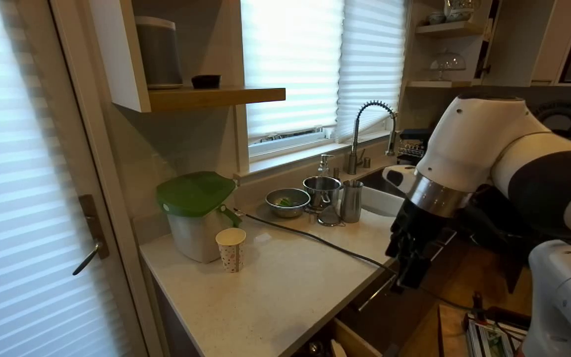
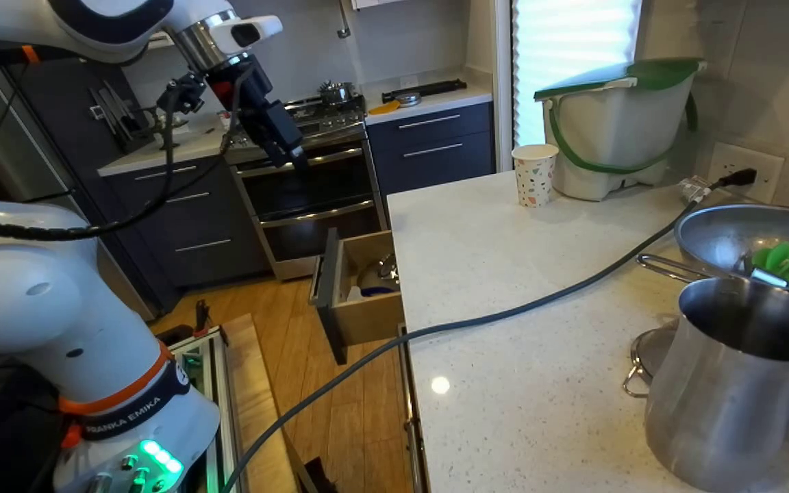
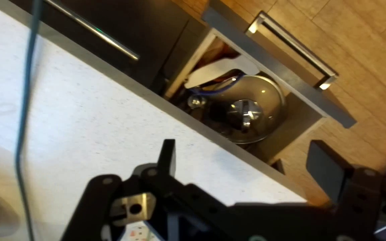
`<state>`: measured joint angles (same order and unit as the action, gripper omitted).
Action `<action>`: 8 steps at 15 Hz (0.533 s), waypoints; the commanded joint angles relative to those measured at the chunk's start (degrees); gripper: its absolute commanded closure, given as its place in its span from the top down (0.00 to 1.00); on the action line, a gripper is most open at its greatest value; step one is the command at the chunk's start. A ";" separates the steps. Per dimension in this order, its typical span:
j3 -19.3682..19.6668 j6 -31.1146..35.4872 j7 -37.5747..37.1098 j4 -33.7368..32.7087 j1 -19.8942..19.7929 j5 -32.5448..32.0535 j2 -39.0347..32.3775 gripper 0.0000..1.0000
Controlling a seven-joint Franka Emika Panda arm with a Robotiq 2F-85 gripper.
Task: Close the topmost drawer on the left
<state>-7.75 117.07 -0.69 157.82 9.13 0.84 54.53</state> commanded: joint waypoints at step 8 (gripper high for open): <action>-0.93 8.32 13.70 -2.10 14.91 9.80 -27.34 1.00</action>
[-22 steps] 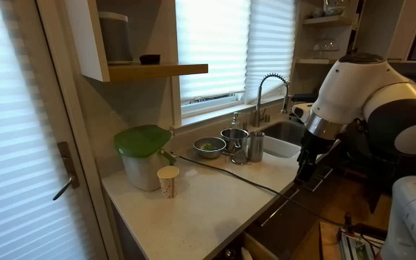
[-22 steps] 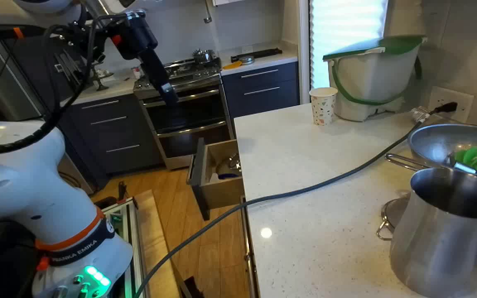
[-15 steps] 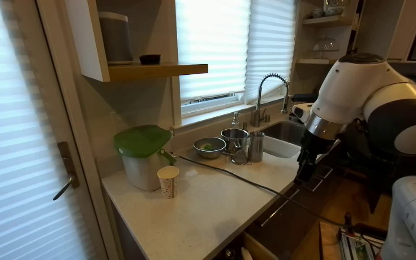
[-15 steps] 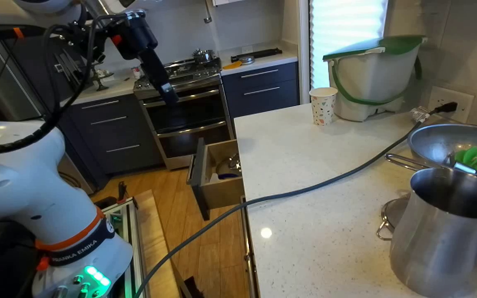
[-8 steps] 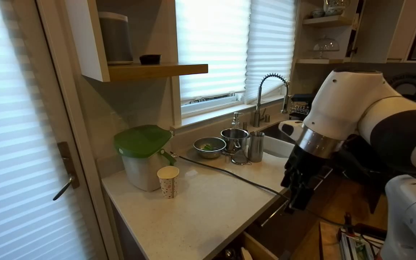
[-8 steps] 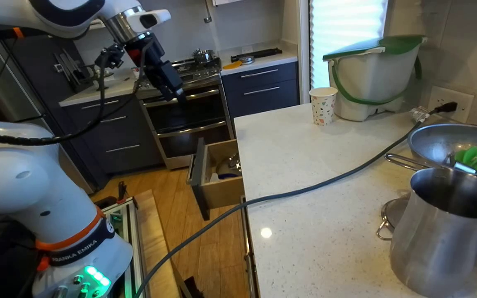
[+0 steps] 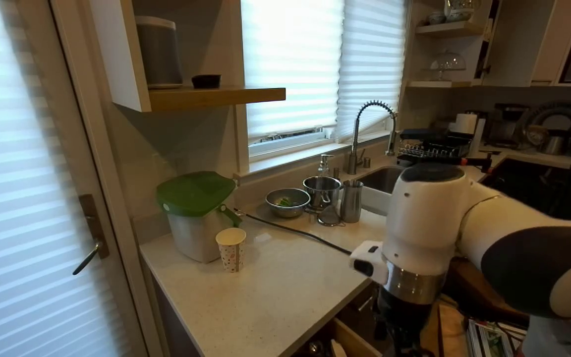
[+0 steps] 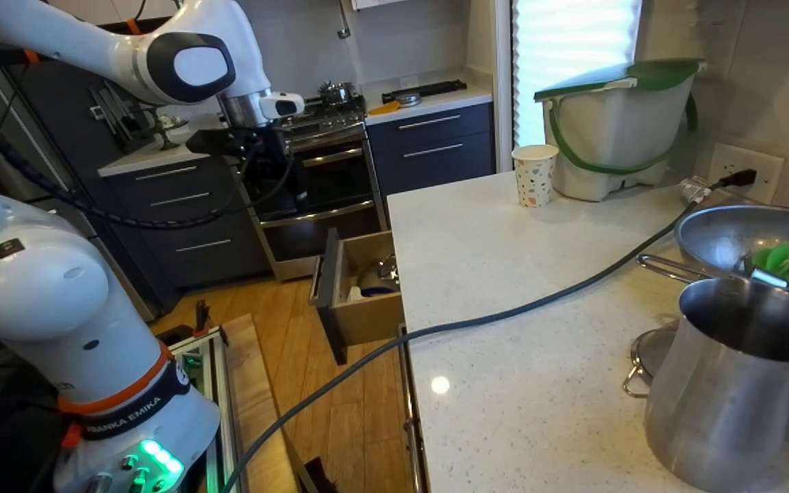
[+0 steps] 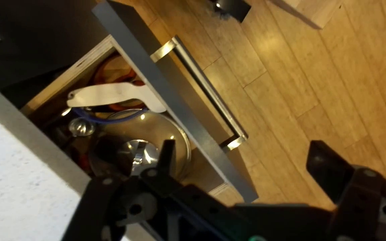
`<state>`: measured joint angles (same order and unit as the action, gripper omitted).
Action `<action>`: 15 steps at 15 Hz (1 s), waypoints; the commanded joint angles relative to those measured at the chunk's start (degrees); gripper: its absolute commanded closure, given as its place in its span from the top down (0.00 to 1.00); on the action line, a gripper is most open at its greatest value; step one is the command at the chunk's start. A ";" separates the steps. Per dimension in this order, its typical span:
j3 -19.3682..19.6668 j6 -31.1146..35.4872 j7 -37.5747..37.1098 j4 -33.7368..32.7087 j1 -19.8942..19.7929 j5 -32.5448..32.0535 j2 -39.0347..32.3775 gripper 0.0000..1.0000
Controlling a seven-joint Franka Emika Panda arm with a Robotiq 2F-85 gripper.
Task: Close the topmost drawer on the left
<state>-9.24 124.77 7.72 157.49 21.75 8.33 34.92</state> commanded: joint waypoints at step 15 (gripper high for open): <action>-1.90 5.31 11.75 -0.25 3.30 2.34 -12.08 1.00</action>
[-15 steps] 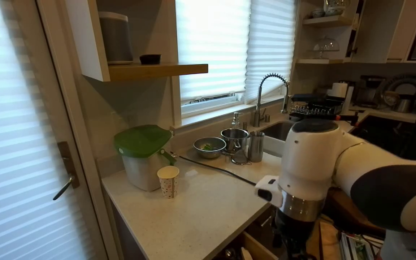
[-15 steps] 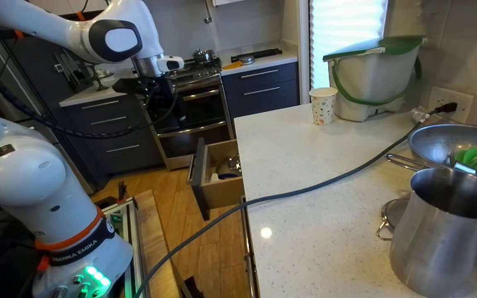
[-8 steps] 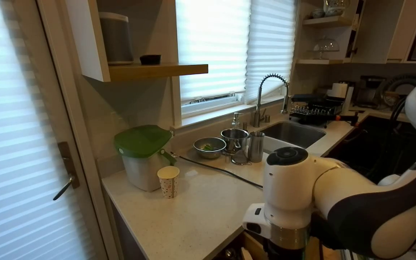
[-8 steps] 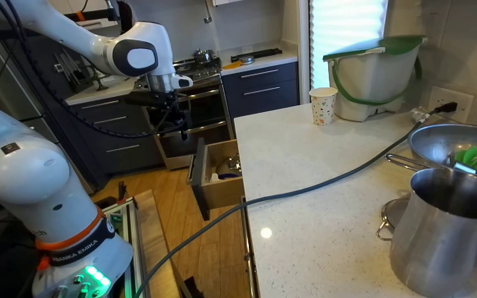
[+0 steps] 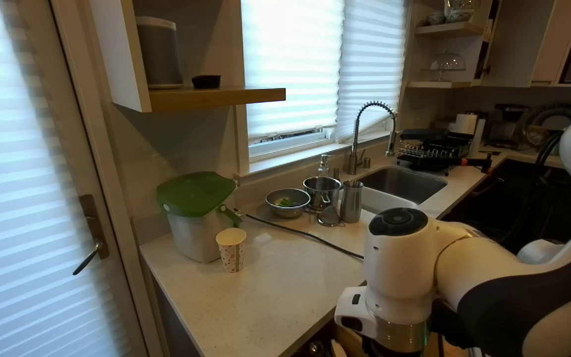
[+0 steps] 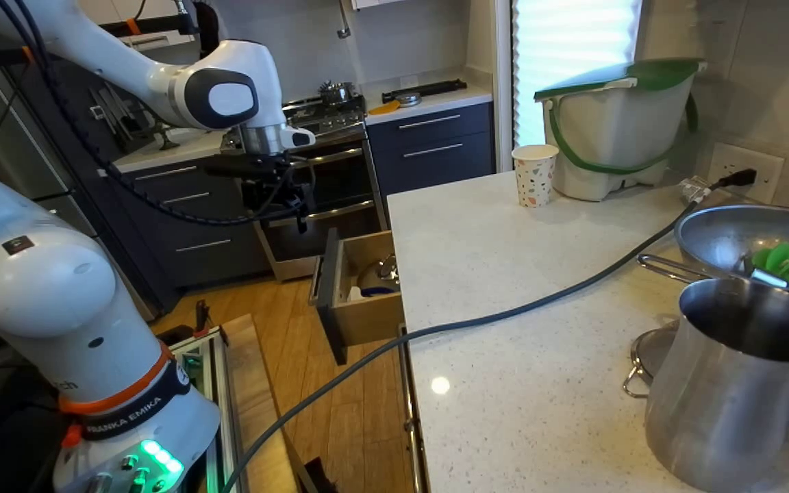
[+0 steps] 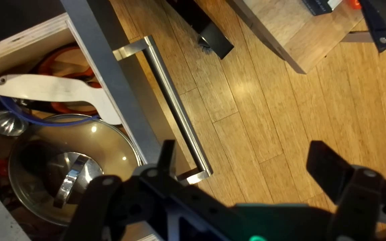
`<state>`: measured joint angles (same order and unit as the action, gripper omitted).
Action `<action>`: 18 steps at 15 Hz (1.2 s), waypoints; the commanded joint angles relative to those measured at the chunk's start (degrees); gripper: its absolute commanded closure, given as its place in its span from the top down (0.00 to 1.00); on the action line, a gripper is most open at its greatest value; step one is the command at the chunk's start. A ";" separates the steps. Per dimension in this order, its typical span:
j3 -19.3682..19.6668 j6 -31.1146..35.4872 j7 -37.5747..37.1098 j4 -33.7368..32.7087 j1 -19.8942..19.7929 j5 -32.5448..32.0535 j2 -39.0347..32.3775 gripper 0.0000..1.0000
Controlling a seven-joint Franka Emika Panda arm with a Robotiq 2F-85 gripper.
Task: Close the topmost drawer on the left
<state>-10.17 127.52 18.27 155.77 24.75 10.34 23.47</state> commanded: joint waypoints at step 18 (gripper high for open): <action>-6.76 10.53 -10.40 1.64 -5.97 -22.09 -9.55 1.00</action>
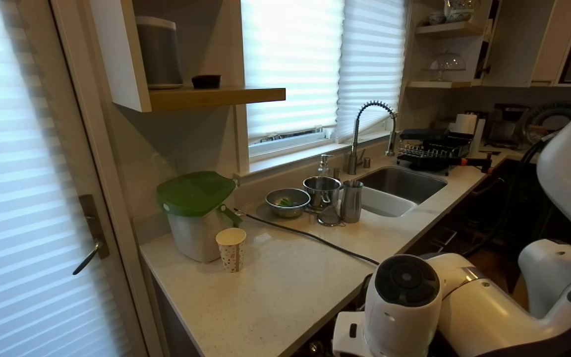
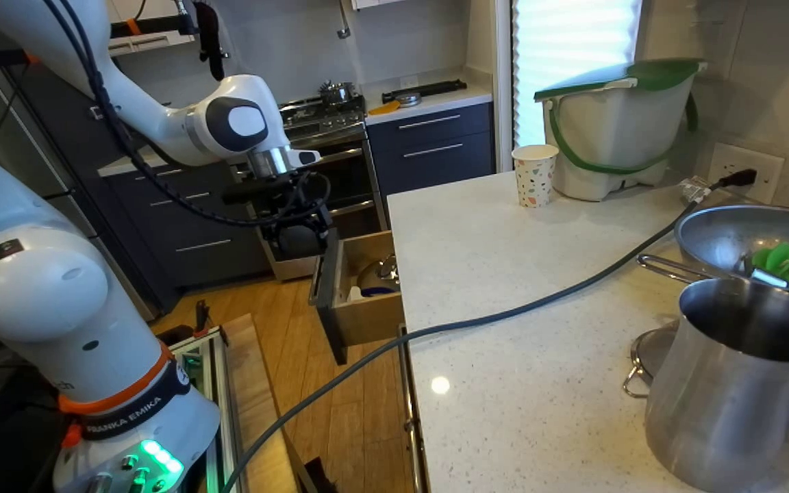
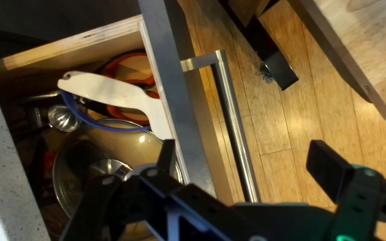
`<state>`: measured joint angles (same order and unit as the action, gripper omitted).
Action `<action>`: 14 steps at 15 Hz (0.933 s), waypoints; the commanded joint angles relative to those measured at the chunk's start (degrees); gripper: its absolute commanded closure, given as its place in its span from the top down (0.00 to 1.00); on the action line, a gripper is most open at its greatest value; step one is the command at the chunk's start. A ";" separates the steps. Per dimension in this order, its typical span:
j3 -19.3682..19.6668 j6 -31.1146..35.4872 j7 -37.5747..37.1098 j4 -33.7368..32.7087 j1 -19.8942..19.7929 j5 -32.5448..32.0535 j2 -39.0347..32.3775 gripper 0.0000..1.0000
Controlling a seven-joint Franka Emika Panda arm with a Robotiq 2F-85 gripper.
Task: Close the topmost drawer on the left
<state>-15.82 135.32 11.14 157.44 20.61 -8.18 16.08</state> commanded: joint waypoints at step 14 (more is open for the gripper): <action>-3.20 9.82 -23.26 -0.01 -9.10 -32.79 -6.68 1.00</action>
<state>-18.17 144.86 -7.43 157.44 12.83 -35.67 10.27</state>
